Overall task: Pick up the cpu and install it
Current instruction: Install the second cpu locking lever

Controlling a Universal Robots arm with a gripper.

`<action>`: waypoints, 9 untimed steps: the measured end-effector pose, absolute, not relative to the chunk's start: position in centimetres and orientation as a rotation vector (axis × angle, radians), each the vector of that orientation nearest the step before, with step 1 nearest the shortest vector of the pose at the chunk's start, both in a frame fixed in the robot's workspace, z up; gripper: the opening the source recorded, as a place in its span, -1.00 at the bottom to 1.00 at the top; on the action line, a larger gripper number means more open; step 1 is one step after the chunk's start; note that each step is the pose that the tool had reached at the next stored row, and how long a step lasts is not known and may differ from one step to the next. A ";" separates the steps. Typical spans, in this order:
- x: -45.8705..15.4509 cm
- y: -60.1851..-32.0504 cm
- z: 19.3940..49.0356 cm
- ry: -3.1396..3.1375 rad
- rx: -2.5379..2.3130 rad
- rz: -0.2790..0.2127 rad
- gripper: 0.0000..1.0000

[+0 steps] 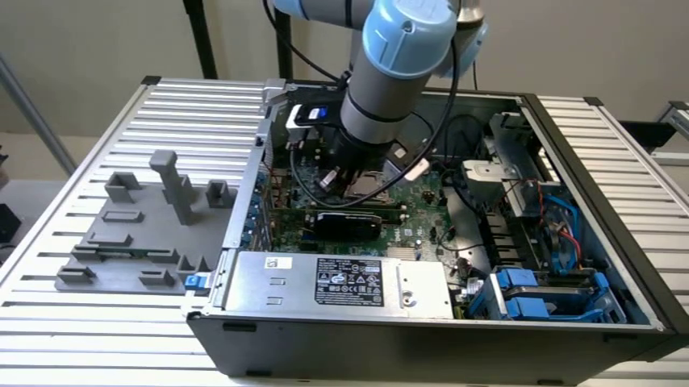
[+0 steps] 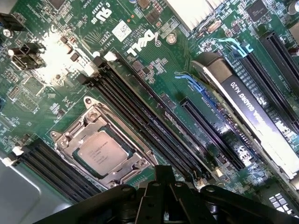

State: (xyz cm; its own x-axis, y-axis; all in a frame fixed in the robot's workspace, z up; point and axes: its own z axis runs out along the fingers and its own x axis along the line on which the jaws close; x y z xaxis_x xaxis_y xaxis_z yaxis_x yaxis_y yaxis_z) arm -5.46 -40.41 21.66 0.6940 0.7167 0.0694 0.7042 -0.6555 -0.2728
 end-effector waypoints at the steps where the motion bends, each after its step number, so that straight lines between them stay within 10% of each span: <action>1: -5.5 -40.4 21.5 -1.128 -2.627 0.063 -0.79; 9: -5.6 -40.4 20.6 -1.129 -2.622 0.045 -0.79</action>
State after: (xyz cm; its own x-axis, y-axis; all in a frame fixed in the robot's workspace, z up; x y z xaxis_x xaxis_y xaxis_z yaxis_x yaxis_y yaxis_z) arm -5.55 -40.38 20.63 0.6932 0.7159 0.0838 0.7070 -0.6529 -0.2718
